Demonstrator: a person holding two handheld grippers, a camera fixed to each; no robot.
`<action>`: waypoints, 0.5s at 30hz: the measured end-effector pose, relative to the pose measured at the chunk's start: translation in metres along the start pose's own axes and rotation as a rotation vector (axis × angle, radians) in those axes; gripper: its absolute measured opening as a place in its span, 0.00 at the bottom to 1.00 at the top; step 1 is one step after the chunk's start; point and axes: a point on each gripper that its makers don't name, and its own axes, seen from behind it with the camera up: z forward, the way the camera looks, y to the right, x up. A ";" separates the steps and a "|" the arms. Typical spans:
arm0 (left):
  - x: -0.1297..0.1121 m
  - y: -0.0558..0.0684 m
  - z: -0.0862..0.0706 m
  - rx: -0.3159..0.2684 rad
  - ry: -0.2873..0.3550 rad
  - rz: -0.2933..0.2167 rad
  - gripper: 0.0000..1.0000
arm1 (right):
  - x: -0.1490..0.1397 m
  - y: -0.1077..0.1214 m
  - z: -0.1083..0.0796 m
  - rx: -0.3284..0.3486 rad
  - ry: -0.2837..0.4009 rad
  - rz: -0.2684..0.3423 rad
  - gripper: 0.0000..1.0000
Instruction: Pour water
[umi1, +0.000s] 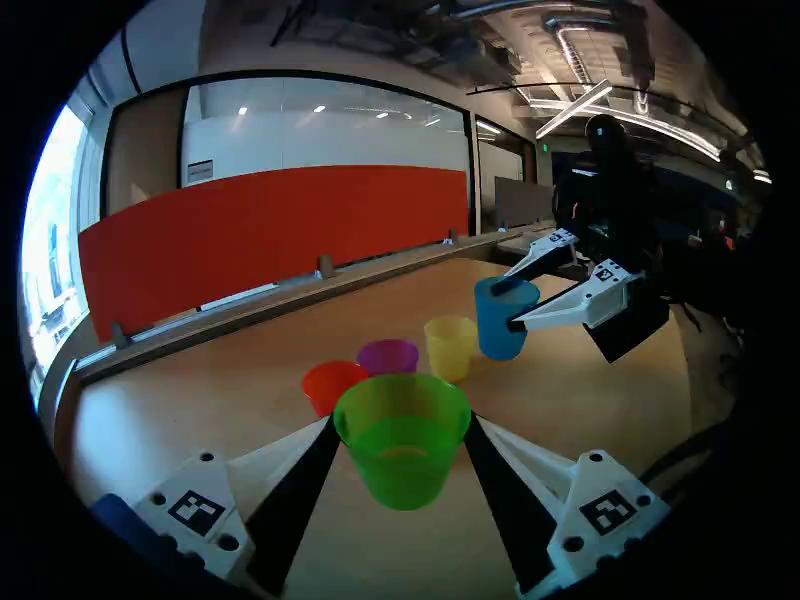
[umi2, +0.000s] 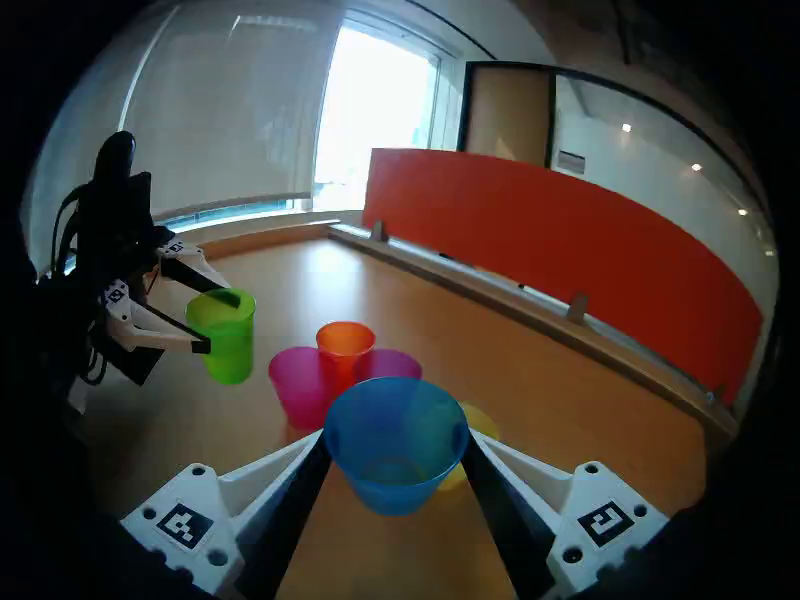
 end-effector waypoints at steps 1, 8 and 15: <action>-0.002 -0.001 0.001 0.001 -0.005 -0.002 0.87 | -0.003 0.000 0.001 0.003 -0.005 0.002 0.91; -0.020 -0.010 0.007 0.012 -0.041 -0.015 0.87 | -0.022 -0.001 0.009 0.022 -0.041 0.012 0.91; -0.035 -0.018 0.014 0.027 -0.076 -0.027 0.87 | -0.038 -0.006 0.018 0.049 -0.073 0.014 0.91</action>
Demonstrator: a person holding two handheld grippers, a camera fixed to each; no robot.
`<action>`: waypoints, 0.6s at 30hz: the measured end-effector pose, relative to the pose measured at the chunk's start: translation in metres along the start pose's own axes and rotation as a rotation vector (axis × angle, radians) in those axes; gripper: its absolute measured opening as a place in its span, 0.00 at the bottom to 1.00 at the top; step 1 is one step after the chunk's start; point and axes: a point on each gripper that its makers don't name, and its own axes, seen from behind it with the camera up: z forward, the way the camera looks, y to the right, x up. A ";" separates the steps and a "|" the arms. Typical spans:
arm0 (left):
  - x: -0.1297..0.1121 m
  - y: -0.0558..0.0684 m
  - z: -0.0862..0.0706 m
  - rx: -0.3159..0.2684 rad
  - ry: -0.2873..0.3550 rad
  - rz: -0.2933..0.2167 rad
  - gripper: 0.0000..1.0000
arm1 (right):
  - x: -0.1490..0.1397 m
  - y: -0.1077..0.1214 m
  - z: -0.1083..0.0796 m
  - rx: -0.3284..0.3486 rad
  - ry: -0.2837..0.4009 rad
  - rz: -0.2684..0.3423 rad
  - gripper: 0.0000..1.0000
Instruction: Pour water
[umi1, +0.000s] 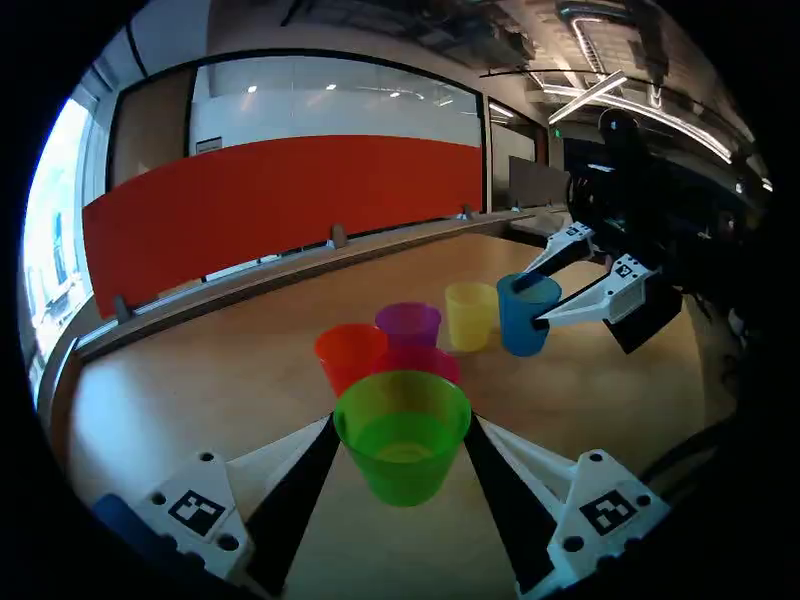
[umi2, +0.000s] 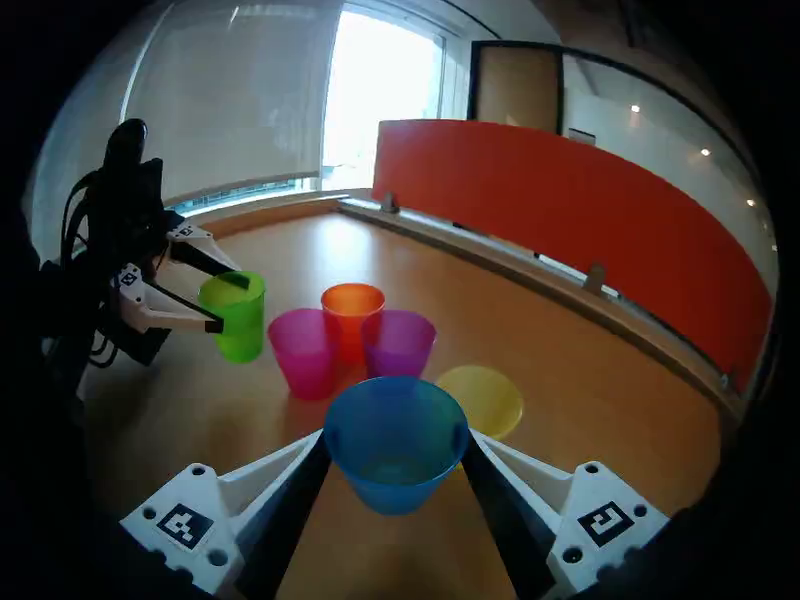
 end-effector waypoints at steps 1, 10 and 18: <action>-0.001 0.000 0.001 0.000 -0.003 -0.004 0.87 | -0.002 -0.001 0.001 0.004 -0.006 0.001 0.91; -0.014 -0.004 0.005 0.007 -0.029 -0.019 0.88 | -0.015 -0.007 0.010 0.031 -0.051 0.010 0.91; -0.022 -0.004 0.009 0.008 -0.048 -0.023 0.87 | -0.022 -0.007 0.016 0.036 -0.075 -0.005 0.91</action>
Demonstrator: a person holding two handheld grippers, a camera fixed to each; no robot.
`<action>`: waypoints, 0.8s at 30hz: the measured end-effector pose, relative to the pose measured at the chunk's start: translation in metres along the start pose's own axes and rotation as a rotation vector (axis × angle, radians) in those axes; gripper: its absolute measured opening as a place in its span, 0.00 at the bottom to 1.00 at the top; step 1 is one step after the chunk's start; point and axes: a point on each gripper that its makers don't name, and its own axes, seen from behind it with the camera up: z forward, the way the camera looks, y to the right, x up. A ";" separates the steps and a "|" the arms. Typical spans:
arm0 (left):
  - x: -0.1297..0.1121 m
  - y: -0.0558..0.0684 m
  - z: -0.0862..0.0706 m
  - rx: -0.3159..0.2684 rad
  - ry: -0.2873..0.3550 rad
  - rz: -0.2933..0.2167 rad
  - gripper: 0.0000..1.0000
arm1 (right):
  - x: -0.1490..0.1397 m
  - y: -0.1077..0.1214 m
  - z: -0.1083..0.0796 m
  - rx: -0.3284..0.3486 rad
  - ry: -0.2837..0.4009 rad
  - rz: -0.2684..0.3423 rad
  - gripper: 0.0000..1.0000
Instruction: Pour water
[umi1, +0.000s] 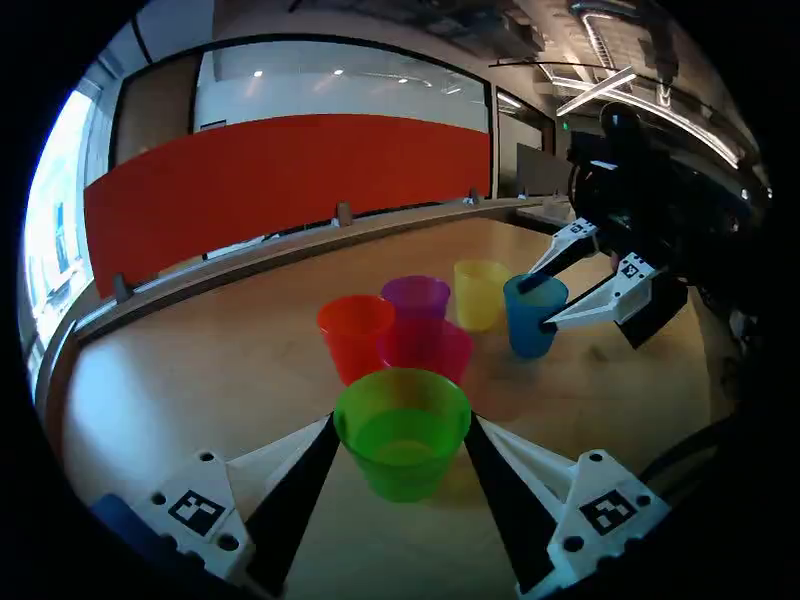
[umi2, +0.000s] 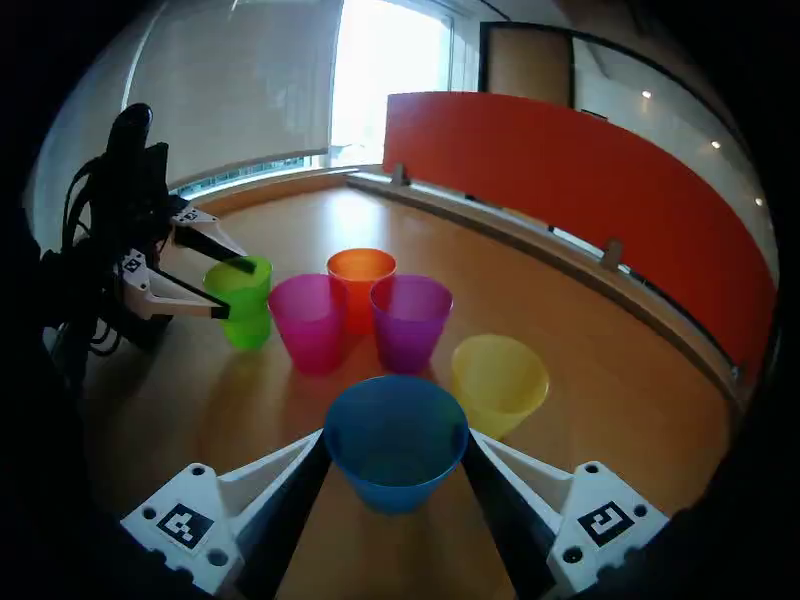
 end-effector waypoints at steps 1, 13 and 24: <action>-0.001 0.000 0.000 0.000 -0.001 -0.003 0.87 | -0.001 0.000 0.001 0.000 -0.002 -0.003 0.91; -0.010 -0.001 -0.001 0.008 -0.019 -0.020 0.87 | -0.007 0.001 0.003 -0.005 -0.014 -0.004 0.91; -0.013 -0.001 -0.003 0.007 -0.022 -0.023 0.88 | -0.010 0.003 0.000 -0.017 -0.023 0.003 0.91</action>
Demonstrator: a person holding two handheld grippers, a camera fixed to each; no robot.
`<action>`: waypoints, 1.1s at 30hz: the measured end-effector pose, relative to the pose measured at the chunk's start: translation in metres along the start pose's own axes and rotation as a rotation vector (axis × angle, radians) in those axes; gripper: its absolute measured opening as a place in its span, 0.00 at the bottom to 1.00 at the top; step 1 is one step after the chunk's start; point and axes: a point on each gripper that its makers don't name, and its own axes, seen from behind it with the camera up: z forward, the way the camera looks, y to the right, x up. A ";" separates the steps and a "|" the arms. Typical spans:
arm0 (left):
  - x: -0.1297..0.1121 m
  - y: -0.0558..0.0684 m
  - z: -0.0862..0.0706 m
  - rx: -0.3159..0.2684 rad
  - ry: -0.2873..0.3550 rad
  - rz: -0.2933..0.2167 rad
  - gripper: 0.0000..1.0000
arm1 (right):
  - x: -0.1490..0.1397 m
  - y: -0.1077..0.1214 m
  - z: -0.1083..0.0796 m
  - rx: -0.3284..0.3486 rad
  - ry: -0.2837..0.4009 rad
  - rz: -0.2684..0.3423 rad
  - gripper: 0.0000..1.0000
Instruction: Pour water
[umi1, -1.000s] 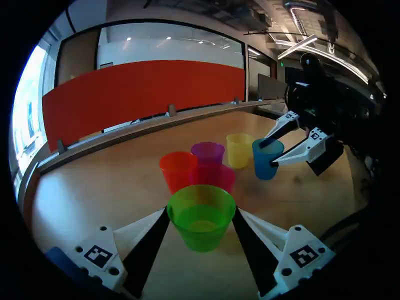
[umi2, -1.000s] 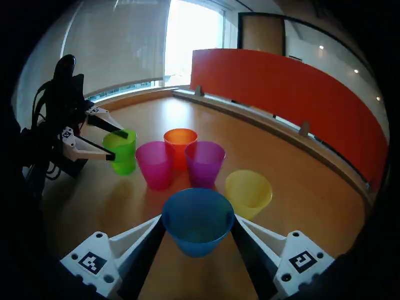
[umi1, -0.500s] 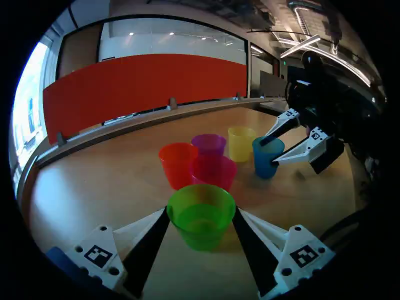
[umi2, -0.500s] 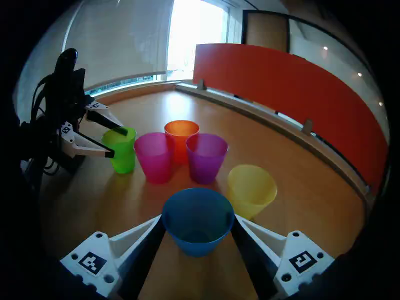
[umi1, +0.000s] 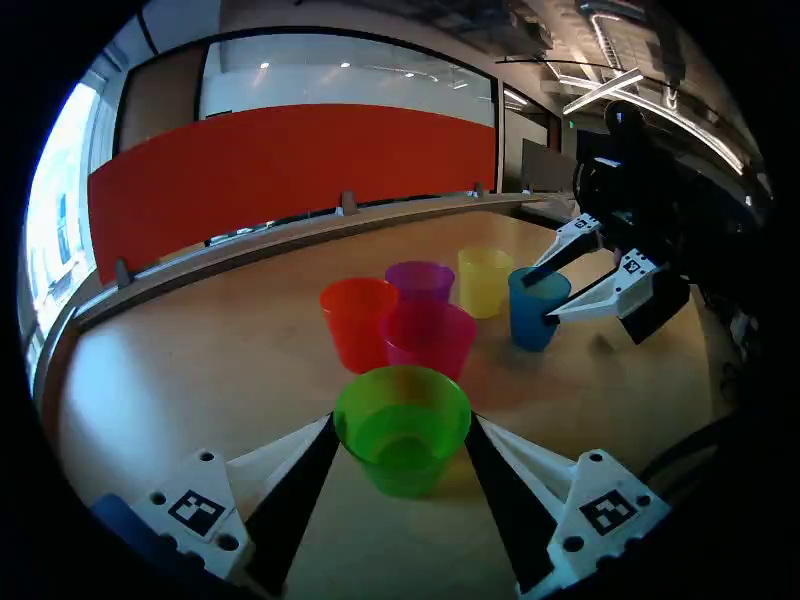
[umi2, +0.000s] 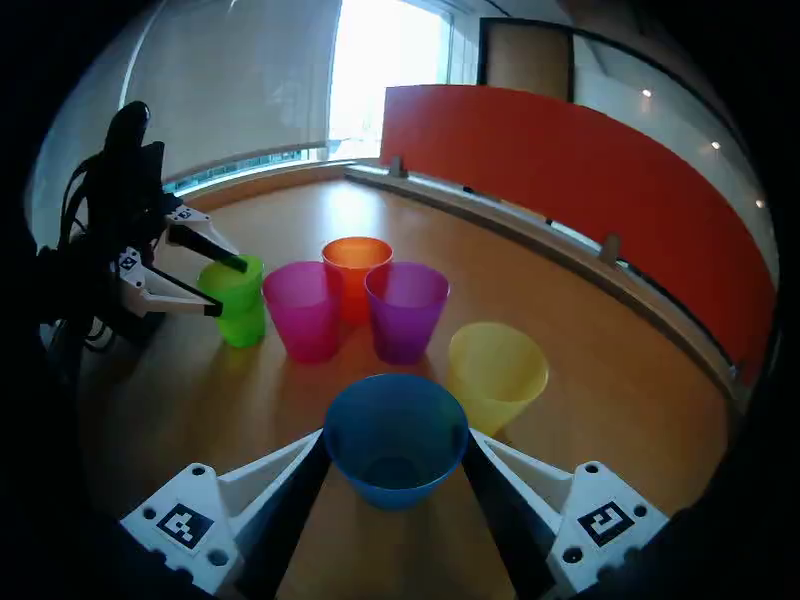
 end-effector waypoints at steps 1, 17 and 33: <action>0.000 0.000 0.000 -0.001 0.000 -0.003 0.87 | -0.001 0.000 0.000 -0.002 -0.003 0.000 0.92; -0.002 0.002 -0.001 -0.012 -0.014 0.006 0.88 | -0.009 0.002 -0.007 -0.026 -0.025 0.004 0.95; -0.019 0.005 -0.006 -0.025 -0.092 0.019 0.90 | -0.023 0.007 -0.014 -0.058 -0.036 0.027 1.00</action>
